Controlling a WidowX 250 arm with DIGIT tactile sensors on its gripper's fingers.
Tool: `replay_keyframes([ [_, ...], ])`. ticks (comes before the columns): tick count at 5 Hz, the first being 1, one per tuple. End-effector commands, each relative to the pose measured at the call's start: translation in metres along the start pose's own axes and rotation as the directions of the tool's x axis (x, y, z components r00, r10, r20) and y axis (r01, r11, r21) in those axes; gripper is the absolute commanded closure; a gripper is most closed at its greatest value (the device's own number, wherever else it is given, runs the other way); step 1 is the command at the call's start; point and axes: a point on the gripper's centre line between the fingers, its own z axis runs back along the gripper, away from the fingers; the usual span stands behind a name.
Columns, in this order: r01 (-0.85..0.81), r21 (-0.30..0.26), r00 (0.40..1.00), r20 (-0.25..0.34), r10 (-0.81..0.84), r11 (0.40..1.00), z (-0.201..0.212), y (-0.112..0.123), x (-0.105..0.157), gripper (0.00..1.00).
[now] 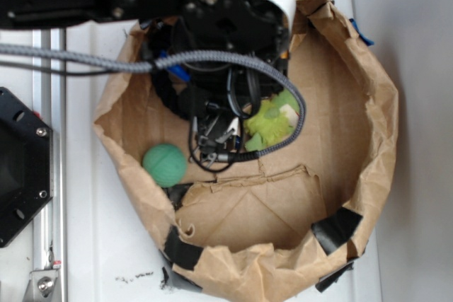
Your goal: Grab the blue rope.
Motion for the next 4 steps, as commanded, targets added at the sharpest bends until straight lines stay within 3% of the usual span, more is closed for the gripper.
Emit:
replay_keyframes([
  [1,0.005,0.024,0.998,0.067,-0.006,1.0,0.019,-0.003,0.014,1.0],
  [2,0.033,0.075,0.998,0.056,-0.038,0.997,0.007,0.008,0.011,0.0],
  [4,0.101,0.15,0.994,0.023,-0.105,0.984,-0.028,0.026,-0.008,0.0],
])
